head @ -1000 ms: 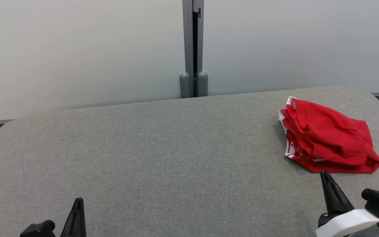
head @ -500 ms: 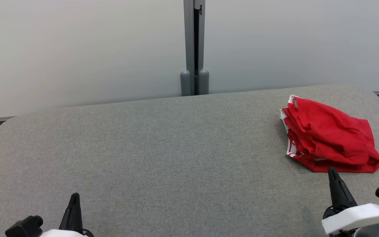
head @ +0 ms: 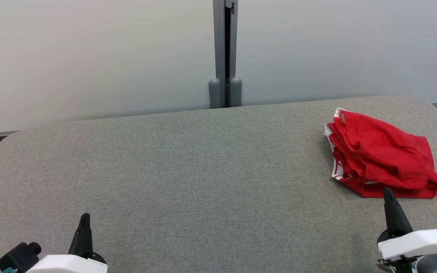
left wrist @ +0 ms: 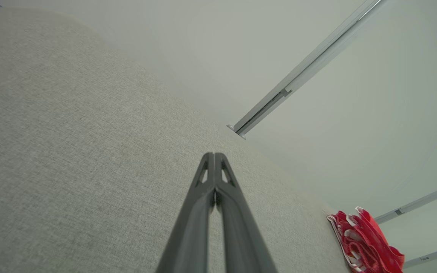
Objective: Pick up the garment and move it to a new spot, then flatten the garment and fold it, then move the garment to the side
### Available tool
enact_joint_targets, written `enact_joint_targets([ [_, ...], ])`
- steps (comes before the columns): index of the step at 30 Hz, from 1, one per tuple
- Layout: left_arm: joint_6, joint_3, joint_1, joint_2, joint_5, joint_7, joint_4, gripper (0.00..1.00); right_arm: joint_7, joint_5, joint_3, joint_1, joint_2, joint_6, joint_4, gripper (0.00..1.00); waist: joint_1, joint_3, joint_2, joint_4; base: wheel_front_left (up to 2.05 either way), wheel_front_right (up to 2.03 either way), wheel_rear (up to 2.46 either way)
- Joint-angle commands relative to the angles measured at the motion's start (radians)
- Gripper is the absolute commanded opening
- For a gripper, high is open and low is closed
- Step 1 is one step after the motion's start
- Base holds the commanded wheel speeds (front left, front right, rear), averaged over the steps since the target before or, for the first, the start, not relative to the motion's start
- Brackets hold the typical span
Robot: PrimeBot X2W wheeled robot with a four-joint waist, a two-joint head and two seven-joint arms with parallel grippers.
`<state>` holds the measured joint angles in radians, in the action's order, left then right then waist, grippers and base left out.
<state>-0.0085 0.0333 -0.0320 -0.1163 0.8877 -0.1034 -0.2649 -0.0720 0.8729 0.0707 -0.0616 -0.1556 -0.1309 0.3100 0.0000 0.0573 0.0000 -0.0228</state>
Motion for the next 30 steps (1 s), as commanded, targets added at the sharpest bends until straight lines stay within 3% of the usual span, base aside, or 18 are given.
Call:
enact_joint_targets([
  [1,-0.012,-0.014,0.035,-0.004,0.040,0.010,0.015,0.00,0.010,0.040,-0.015,-0.025,-0.002,0.000,-0.018,0.00,0.0000,-0.001,0.0000,0.001,0.00,0.00,0.00],
  [30,-0.057,-0.070,0.081,0.023,0.317,0.095,0.019,0.00,0.084,0.323,-0.085,-0.037,0.042,0.000,-0.039,0.00,0.0000,-0.020,0.0000,0.008,0.00,0.00,0.00],
])
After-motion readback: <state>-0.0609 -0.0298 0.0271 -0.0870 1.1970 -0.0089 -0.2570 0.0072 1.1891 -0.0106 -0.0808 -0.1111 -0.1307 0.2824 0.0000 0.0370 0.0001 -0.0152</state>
